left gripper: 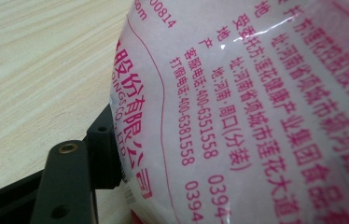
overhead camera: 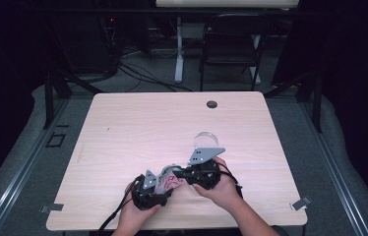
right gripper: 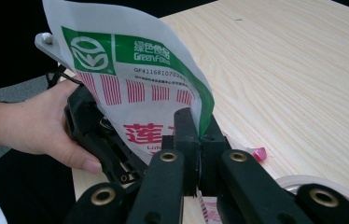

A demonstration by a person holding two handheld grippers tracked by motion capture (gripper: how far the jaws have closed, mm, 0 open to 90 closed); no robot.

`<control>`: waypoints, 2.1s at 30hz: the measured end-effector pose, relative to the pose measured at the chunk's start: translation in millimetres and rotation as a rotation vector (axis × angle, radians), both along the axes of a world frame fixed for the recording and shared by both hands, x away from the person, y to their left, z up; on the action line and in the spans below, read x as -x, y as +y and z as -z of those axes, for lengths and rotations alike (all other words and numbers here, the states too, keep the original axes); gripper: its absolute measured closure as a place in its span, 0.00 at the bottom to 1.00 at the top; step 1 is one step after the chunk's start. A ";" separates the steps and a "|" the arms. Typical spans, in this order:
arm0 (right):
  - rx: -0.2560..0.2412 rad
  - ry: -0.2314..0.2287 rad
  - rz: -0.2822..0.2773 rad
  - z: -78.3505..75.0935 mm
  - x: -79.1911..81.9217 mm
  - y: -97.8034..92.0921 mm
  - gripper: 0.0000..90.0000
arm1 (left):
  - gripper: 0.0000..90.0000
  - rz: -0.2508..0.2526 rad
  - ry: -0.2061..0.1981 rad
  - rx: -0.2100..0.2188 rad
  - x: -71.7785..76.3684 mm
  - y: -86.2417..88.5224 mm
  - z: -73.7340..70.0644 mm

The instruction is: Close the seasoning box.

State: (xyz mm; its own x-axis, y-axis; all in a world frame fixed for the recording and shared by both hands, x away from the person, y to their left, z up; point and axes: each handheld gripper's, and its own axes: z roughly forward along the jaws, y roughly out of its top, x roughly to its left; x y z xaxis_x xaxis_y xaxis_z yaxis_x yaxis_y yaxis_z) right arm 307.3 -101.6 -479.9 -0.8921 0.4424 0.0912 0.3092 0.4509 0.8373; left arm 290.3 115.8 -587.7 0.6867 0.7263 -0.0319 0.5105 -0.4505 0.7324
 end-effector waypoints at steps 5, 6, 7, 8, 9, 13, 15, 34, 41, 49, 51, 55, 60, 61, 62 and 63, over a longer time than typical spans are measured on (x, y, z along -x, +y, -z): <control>0.002 -0.001 -0.001 0.0 0.3 0.2 0.99 | 0.44 -0.005 -0.012 -0.014 1.0 -0.9 0.0; 0.004 -0.002 -0.002 -0.1 0.3 0.2 0.99 | 0.45 -0.008 -0.013 -0.013 1.3 -1.2 0.1; 0.005 -0.003 -0.002 -0.1 0.3 0.2 0.99 | 0.46 -0.007 -0.012 -0.013 1.4 -1.2 0.1; 0.001 -0.001 -0.001 0.1 0.3 0.3 0.99 | 0.46 -0.008 -0.013 -0.015 1.5 -1.2 0.0; 0.000 -0.001 -0.001 0.1 0.3 0.3 0.99 | 0.47 -0.008 -0.015 -0.016 1.6 -1.2 -0.1; 0.003 -0.003 -0.003 -0.1 0.4 0.2 0.99 | 0.49 -0.016 -0.028 -0.020 2.2 -1.5 0.1; 0.002 -0.003 -0.003 -0.1 0.4 0.2 0.99 | 0.50 -0.020 -0.027 -0.016 2.5 -1.7 0.2; -0.003 0.000 -0.003 0.0 0.5 0.0 0.99 | 0.53 -0.017 -0.026 -0.015 2.6 -0.4 -0.7; -0.009 0.003 -0.002 0.0 0.3 -0.3 0.99 | 0.56 -0.023 -0.031 -0.007 3.7 -0.6 -0.8; -0.013 0.004 -0.003 -0.4 0.1 -0.7 0.99 | 0.58 -0.028 -0.040 -0.002 4.4 -0.9 -1.0; -0.013 0.004 -0.004 -0.7 0.1 -1.0 0.99 | 0.58 -0.029 -0.041 -0.001 4.8 -1.2 -1.1; -0.014 0.003 -0.006 -1.2 0.1 -1.4 0.99 | 0.59 -0.025 -0.048 -0.004 4.6 -1.3 -1.9; -0.022 0.001 -0.005 -1.9 0.0 -2.0 0.99 | 0.60 -0.034 -0.048 -0.003 5.4 -1.5 -3.5; -0.019 0.000 -0.006 -2.2 0.0 -2.3 0.99 | 0.60 -0.032 -0.048 -0.002 5.5 -1.5 -3.8; -0.023 0.000 -0.005 -2.4 0.2 -2.1 0.99 | 0.61 -0.032 -0.049 -0.003 5.6 -1.5 -4.2; -0.028 0.000 -0.003 -2.4 0.4 -2.0 0.99 | 0.61 -0.032 -0.052 -0.004 5.7 -1.4 -4.6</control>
State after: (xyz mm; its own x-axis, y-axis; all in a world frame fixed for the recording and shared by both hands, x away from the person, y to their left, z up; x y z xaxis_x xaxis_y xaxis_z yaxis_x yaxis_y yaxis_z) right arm 306.9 -103.6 -477.5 -0.8935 0.4371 0.1031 0.3076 0.4284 0.8497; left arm 284.6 114.4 -583.2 0.6635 0.7481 0.0058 0.4864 -0.4373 0.7564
